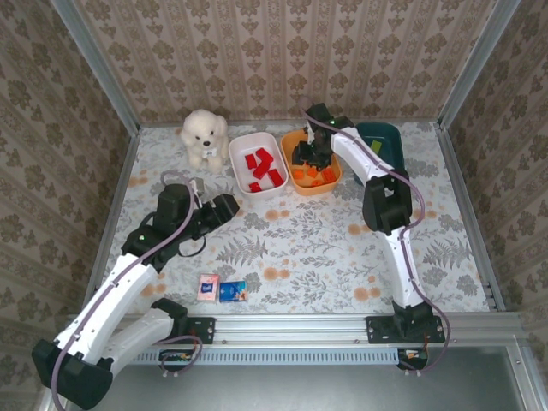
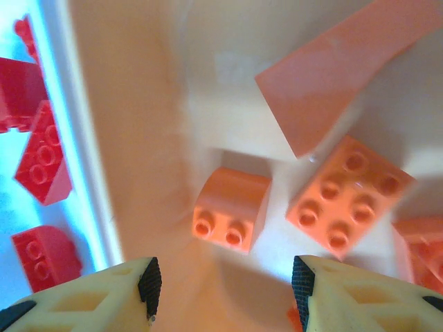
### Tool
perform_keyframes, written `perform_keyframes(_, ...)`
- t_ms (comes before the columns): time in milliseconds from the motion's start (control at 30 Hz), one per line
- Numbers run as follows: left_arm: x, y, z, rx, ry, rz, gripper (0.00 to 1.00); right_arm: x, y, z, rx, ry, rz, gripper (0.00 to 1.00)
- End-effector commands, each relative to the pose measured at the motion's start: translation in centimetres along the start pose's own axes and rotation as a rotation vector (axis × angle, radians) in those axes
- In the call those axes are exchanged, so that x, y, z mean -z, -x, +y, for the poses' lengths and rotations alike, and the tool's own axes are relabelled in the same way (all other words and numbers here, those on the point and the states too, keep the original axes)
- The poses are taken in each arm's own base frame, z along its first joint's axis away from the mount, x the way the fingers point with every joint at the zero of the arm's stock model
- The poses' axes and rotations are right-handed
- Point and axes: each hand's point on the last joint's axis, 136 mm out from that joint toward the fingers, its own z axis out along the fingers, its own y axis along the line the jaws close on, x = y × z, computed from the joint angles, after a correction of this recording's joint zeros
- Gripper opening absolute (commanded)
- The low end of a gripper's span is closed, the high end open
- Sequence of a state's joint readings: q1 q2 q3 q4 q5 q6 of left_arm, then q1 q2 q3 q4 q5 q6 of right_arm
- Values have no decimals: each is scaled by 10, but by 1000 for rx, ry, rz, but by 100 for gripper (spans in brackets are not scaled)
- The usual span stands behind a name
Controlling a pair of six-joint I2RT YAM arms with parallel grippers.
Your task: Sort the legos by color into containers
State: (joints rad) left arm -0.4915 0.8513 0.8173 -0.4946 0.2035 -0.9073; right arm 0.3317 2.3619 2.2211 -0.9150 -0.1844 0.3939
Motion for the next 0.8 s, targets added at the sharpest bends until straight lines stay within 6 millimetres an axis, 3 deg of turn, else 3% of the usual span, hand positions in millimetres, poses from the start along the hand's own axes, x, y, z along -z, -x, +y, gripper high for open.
perform_keyframes(0, 17, -2, -2, -50, 13, 6, 76, 104, 24, 14, 14, -11, -234, 56)
perform_keyframes(167, 29, -19, 12, -85, 53, 63, 77, 188, -7, 1, 14, -68, -516, 61)
perform_keyframes(300, 36, -30, 22, -117, 74, 91, 80, 234, -67, -14, 13, -85, -631, 73)
perform_keyframes(367, 36, -31, 27, -123, 85, 91, 84, 240, -106, -31, -11, -99, -594, 81)
perform_keyframes(433, 33, -31, 32, -118, 93, 87, 87, 242, -152, -54, -45, -127, -530, 100)
perform_keyframes(500, 30, -23, 39, -84, 104, 58, 100, 242, -194, -75, -66, -153, -454, 100)
perform_keyframes(600, 28, -17, 46, -52, 117, 37, 100, 241, -243, -98, -91, -168, -368, 100)
perform_keyframes(700, 34, -11, 69, -19, 242, 4, 100, 243, -264, -121, -166, -232, -372, 100)
perform_keyframes(767, 45, -4, 89, -32, 369, -37, 100, 249, -260, -143, -241, -348, -429, 100)
